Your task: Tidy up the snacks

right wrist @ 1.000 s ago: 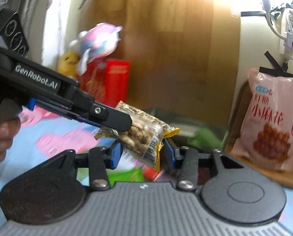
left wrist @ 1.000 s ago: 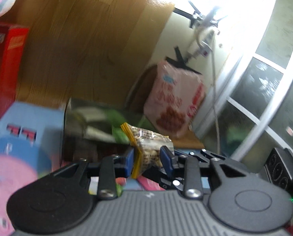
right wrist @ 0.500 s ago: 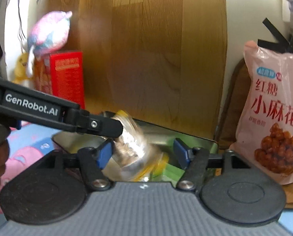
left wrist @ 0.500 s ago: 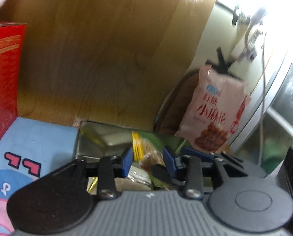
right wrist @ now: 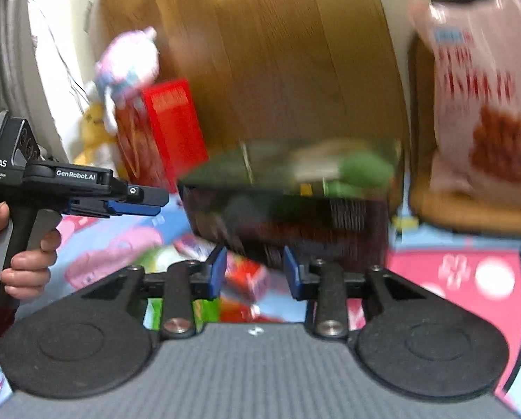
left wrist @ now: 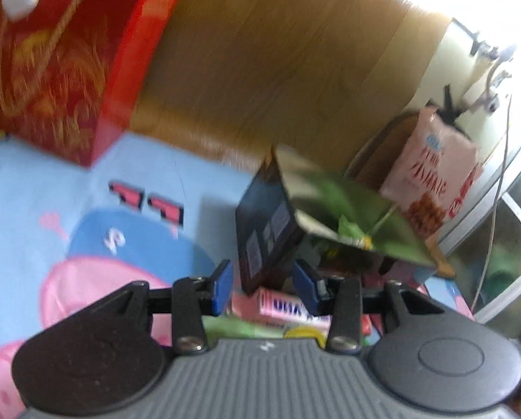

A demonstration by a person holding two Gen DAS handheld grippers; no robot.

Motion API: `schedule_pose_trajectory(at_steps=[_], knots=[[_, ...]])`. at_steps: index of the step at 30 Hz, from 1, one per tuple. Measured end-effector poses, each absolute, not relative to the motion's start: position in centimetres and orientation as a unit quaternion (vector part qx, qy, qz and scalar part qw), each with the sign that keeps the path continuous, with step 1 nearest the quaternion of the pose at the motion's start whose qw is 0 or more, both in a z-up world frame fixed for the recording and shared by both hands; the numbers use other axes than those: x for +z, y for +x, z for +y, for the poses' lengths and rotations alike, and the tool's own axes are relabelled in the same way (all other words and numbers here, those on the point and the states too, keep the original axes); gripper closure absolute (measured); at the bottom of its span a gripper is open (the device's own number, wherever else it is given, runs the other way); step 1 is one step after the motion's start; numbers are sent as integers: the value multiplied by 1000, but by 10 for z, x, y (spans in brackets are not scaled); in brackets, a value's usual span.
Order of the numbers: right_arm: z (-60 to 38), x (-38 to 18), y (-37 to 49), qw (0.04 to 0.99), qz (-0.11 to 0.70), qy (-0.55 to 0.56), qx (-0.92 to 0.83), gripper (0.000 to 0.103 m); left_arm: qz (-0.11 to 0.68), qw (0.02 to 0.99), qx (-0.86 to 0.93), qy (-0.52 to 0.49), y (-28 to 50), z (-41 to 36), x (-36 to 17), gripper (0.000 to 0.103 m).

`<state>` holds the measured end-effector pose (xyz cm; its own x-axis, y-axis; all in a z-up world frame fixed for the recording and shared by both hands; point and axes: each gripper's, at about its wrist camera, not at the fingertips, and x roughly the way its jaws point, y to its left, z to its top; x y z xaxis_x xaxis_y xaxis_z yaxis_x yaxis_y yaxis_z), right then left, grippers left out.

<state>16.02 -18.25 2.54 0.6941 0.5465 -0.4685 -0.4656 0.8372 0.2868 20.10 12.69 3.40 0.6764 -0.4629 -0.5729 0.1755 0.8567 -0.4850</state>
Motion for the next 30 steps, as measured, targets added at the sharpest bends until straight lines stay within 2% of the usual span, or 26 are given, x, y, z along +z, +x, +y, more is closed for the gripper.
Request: schedule_pose_trajectory(at_steps=[2,7,9,15,23,30], knots=[[-181,20,169,908,300,95,278,65,379,887,-181,-194,207,121,26,64],[-170,8,185,883,346,117,295,67,406,872,-196,-189,213,102,16,73],[-169,9,185,889,343,111,282,70,403,879,-189,-168,210,91,22,73],[-212,19,169,903,320,142,249,70,392,880,-235,-132,202,45,41,73],[-276,10,125,926,315,128,163,69,418,856,-294,-81,200,-50,33,71],[-314,9,69,942,300,100,107,66,419,839,-345,-33,152,-107,29,70]])
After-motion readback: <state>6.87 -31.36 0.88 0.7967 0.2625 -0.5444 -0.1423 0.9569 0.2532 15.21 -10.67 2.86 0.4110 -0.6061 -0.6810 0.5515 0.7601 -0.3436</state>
